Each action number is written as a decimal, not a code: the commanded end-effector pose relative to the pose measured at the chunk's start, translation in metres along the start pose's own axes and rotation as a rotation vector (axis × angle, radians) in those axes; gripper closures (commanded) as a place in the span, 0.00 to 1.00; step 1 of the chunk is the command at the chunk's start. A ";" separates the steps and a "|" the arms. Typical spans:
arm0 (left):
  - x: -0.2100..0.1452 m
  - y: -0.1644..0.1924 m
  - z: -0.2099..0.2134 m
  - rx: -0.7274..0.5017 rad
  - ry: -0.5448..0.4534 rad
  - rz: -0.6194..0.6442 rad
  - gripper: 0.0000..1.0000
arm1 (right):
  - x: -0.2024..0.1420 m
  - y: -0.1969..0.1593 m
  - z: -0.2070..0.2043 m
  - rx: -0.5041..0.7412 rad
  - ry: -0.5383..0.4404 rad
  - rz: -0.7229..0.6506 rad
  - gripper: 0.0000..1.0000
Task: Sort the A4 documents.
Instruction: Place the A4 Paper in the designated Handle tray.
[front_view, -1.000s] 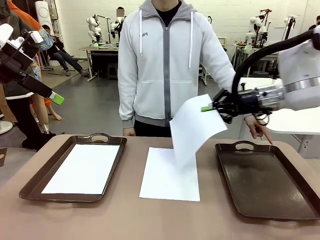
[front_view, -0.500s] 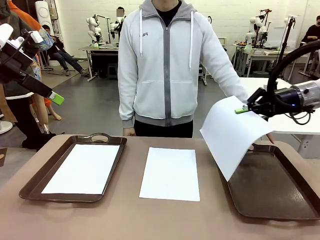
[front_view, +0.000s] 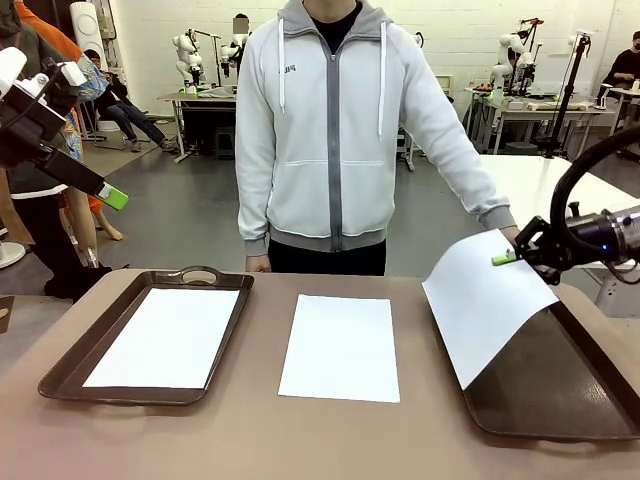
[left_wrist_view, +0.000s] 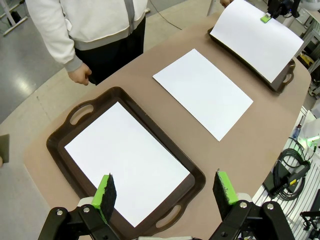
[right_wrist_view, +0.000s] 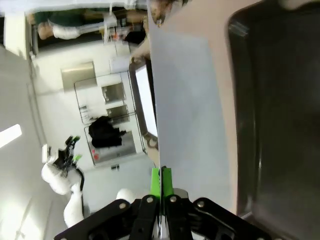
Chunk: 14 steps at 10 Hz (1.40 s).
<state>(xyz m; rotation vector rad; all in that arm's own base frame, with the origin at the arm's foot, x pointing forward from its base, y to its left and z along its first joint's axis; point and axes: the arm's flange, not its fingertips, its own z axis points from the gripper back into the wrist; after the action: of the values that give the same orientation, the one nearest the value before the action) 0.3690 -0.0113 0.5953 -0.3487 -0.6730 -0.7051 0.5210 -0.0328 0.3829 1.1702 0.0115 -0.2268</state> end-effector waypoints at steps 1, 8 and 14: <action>0.001 0.001 -0.001 0.000 -0.009 0.006 0.00 | -0.018 -0.023 -0.003 0.041 -0.054 -0.005 0.99; 0.001 0.001 -0.001 0.000 -0.009 0.006 0.00 | -0.010 -0.035 0.013 -0.394 -0.037 0.150 0.99; 0.001 0.001 -0.001 0.000 -0.009 0.006 0.00 | 0.014 -0.042 0.002 -0.537 -0.047 0.163 0.99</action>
<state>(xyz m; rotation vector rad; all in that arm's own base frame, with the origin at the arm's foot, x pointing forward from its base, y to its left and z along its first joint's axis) 0.3690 -0.0114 0.5953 -0.3486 -0.6730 -0.7052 0.5194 -0.0477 0.3408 0.6740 -0.0741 -0.0755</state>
